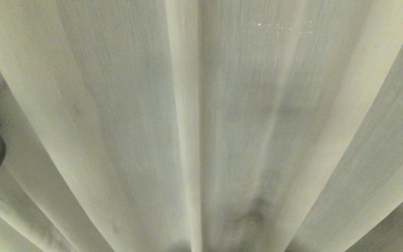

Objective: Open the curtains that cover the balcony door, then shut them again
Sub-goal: Close the outer curtains on both sides

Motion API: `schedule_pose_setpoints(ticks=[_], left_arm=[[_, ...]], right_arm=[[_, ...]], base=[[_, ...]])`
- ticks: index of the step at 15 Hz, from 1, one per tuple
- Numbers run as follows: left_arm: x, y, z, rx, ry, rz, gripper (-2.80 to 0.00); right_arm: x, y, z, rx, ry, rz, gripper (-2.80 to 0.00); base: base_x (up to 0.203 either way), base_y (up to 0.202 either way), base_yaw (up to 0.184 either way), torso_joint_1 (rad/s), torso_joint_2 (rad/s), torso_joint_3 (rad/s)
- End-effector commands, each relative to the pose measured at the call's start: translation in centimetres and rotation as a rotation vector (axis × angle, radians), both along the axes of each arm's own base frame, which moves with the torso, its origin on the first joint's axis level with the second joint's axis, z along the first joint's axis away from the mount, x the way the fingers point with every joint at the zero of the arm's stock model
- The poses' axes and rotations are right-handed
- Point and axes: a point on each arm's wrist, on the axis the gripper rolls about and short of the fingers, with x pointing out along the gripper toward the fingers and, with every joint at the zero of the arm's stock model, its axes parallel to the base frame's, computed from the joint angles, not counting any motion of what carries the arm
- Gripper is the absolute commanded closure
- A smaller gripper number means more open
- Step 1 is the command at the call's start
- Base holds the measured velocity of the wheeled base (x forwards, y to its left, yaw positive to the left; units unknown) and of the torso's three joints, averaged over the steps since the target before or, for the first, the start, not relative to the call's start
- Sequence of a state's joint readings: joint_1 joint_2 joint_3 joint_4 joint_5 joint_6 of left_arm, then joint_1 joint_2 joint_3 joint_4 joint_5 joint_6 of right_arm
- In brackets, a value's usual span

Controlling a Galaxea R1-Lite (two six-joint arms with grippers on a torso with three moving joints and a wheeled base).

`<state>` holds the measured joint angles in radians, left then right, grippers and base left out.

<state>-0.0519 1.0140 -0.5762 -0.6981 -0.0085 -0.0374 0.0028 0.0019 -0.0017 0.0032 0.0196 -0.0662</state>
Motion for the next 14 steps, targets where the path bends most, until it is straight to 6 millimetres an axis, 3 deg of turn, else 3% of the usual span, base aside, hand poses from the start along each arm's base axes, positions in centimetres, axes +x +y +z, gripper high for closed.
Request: schedule_pose_setpoints(ticks=[1, 7, 14], left_arm=[[-0.1, 0.5, 0.4, -0.003, -0.020, 0.040, 0.00], [-1.5, 4.1, 1.0, -0.052, -0.061, 0.308, 0.00], [-1.8, 8.3, -0.1, -0.094, -0.004, 0.510, 0.00]], right_arm=[[0.0, 0.0, 0.0, 0.000, 0.000, 0.001, 0.00], [0.0, 0.0, 0.0, 0.000, 0.000, 0.001, 0.00], [0.0, 0.0, 0.0, -0.001, 0.000, 0.001, 0.00]], base=[[0.000, 0.000, 0.000, 0.000, 0.00, 0.000], [0.000, 0.000, 0.000, 0.000, 0.00, 0.000], [0.000, 0.000, 0.000, 0.000, 0.00, 0.000]])
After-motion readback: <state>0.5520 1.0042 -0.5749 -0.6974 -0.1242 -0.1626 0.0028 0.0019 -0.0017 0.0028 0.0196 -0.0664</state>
